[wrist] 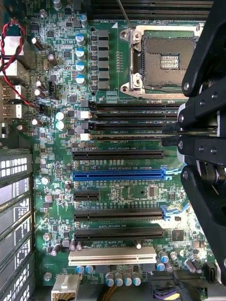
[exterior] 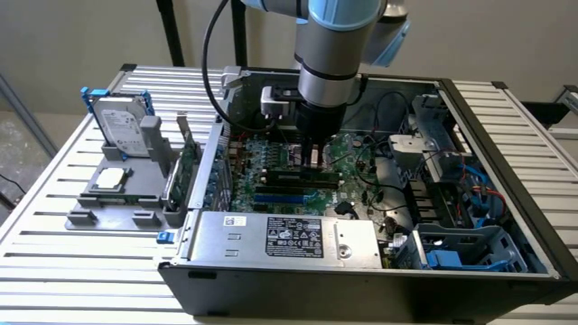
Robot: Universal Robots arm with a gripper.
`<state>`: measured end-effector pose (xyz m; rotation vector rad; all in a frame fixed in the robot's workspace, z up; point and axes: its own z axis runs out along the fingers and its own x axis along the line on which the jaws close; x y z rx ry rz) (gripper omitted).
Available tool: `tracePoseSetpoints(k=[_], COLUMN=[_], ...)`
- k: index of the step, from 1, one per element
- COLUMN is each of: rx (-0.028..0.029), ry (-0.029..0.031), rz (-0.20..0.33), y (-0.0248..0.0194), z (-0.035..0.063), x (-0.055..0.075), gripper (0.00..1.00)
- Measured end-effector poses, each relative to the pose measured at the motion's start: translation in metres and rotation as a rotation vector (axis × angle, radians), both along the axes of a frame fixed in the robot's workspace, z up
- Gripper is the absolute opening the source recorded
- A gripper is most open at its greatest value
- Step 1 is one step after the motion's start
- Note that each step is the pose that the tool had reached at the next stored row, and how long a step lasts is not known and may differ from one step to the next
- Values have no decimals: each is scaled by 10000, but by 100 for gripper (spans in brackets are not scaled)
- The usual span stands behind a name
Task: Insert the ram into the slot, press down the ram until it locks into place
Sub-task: 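Insert the ram into the slot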
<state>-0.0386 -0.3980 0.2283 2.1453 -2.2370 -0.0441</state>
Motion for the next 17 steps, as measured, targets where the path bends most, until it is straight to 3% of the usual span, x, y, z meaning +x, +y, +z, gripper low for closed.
tracePoseSetpoints(k=[17], rx=[-1], ry=[5], rz=[-1], y=[6], z=[-40], x=[-5], gripper=[15])
